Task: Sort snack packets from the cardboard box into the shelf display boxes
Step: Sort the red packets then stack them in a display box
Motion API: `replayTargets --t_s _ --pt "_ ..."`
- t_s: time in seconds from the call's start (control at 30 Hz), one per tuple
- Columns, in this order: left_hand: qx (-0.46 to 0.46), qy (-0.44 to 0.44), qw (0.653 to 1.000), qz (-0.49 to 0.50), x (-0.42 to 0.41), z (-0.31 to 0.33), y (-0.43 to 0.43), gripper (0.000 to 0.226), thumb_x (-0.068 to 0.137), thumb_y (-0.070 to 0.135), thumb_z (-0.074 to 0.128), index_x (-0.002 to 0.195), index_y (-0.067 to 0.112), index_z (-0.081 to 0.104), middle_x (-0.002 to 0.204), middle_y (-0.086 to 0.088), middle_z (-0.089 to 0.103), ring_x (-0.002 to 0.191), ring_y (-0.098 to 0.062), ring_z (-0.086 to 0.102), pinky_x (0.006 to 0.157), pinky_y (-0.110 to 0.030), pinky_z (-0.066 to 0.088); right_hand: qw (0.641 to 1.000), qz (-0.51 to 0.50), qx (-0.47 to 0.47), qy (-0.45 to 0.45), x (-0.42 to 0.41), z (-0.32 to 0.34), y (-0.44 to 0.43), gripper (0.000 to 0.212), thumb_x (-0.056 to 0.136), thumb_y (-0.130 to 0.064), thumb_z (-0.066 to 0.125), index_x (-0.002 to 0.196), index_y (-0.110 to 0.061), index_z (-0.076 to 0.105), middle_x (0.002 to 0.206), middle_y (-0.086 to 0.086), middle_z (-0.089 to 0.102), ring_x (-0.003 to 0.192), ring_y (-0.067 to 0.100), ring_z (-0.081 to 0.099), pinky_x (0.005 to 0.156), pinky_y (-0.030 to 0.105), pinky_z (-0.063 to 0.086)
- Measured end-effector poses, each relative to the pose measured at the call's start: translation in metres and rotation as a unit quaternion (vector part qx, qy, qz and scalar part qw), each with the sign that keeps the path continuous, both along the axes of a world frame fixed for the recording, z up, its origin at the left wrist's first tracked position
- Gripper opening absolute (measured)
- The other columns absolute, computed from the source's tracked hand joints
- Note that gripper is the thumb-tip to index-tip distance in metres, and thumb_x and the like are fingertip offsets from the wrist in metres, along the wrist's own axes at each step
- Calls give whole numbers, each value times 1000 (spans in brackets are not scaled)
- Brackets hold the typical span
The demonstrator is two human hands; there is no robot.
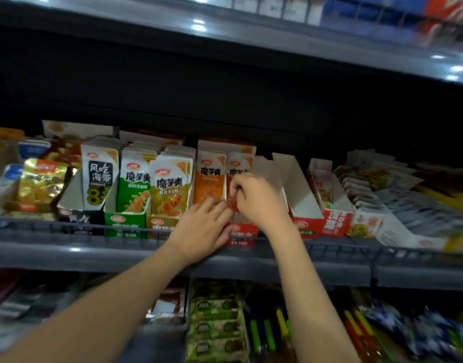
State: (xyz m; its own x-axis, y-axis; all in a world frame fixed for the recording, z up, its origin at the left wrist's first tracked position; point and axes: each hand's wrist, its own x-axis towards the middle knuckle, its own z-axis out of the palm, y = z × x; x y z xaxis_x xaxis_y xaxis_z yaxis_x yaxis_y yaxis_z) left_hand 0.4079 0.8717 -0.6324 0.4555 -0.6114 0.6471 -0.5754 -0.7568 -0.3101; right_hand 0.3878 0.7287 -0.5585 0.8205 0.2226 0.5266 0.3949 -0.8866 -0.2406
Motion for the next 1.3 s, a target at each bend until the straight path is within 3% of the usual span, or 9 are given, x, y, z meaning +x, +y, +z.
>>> replayTargets --t_s 0.13,0.23,0.33,0.47,0.63,0.77,0.97,1.07,1.3 --pt "-8 16 1000 -26 -30 -3 21 49 83 30 41 122 0 41 113 -22 59 104 -34 48 94 -41 30 983 55 22 -176 -42 -31 19 11 79 -3 46 74 -11 53 79 3 53 69 19 50 60 28 38" --pt "0 45 997 -56 -76 -29 53 50 82 28 42 124 1 49 120 -19 56 110 -32 45 97 -41 28 975 82 39 -203 -77 -78 29 12 77 -2 46 75 -6 57 77 7 56 68 21 52 59 28 38" --pt "39 133 988 -71 -122 -76 87 46 81 29 41 116 4 58 114 -14 60 106 -31 53 94 -39 31 984 120 -44 -122 -110 -143 37 15 77 -7 45 78 -7 60 78 8 58 68 25 56 58 30 40" --pt "98 300 946 -75 -172 -146 125 38 84 29 46 114 10 61 109 -9 64 100 -28 62 89 -35 35 968 123 -120 185 -149 -236 45 17 87 -10 46 93 -14 61 99 3 60 82 21 59 58 30 38" --pt "93 517 850 -38 -212 -204 160 37 94 24 54 130 18 54 124 -2 59 103 -22 60 88 -34 47 873 -18 190 450 -187 -345 65 17 92 -4 50 98 -7 66 98 1 63 85 11 58 79 22 48" --pt "91 571 816 5 -213 -219 182 32 96 24 51 127 20 57 121 -1 62 97 -20 61 80 -32 48 760 -39 156 630 -212 -413 90 25 93 -14 56 117 -5 57 108 8 61 100 27 59 82 35 52" --pt "19 561 825 57 -213 -218 208 30 95 20 52 124 19 58 120 -2 63 101 -24 60 79 -32 47 741 -134 -27 657 -234 -459 117 89 87 -39 65 149 -10 8 153 16 19 130 36 41 97 40 43" --pt "21 570 820 57 -217 -221 213 31 95 20 51 126 19 57 121 -3 62 100 -24 60 77 -33 49 763 -213 -76 606 -243 -476 119 94 82 -46 68 147 -11 9 151 15 19 122 33 48 86 37 47" --pt "36 571 819 37 -221 -234 219 28 96 20 50 123 16 58 114 -6 64 94 -24 61 75 -36 52 754 -295 -61 583 -246 -479 108 103 66 -58 77 142 -8 26 143 17 30 134 35 31 109 44 28"
